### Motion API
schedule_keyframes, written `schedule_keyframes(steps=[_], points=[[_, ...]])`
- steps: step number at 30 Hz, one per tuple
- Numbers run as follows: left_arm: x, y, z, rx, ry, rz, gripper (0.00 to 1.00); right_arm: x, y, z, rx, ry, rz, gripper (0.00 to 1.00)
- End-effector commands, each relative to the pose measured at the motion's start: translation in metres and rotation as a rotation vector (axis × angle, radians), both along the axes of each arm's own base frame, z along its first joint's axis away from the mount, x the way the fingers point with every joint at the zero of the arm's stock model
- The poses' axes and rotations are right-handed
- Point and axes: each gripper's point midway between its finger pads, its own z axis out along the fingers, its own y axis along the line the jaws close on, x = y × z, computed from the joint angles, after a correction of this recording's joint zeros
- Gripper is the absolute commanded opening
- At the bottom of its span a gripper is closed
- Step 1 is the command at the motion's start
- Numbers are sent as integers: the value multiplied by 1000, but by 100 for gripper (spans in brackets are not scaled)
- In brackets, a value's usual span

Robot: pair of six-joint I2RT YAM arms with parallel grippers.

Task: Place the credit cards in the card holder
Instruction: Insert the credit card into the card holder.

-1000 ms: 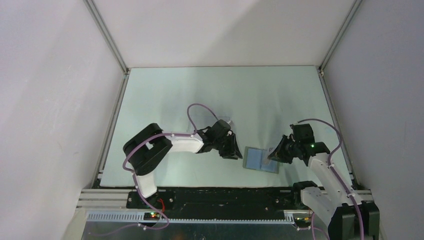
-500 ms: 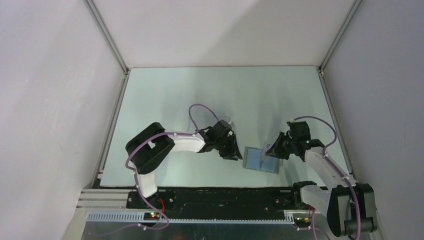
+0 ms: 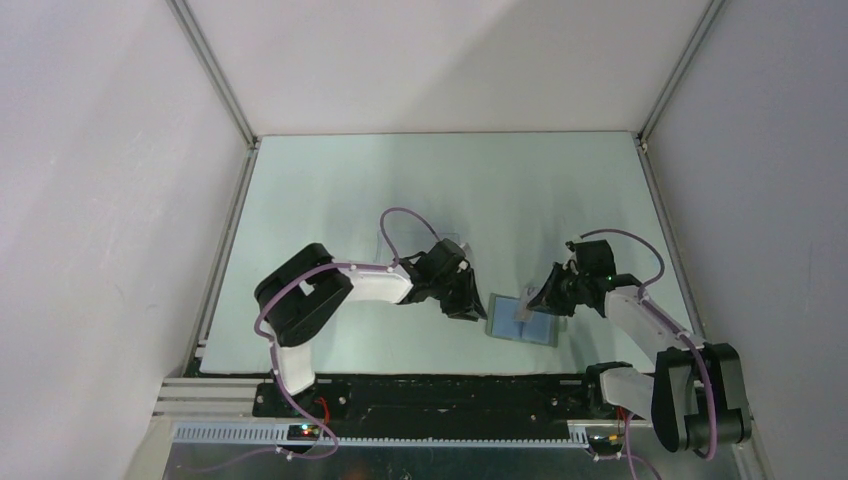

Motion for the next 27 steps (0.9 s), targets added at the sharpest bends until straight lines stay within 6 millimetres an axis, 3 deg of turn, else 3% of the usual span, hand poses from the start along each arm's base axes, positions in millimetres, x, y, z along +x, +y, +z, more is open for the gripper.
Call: schedule_keyframes(steps=[1,11,27], points=[[5,-13,11,-38,-10,-14,34,0,5,-6,-16,-23,69,0],[5,-13,9,-50,9,0,34,-7,20,-7,-17,-25,167,0],[2,-6,6,-48,11,7,32,-4,-18,0,-191,-13,-45,0]])
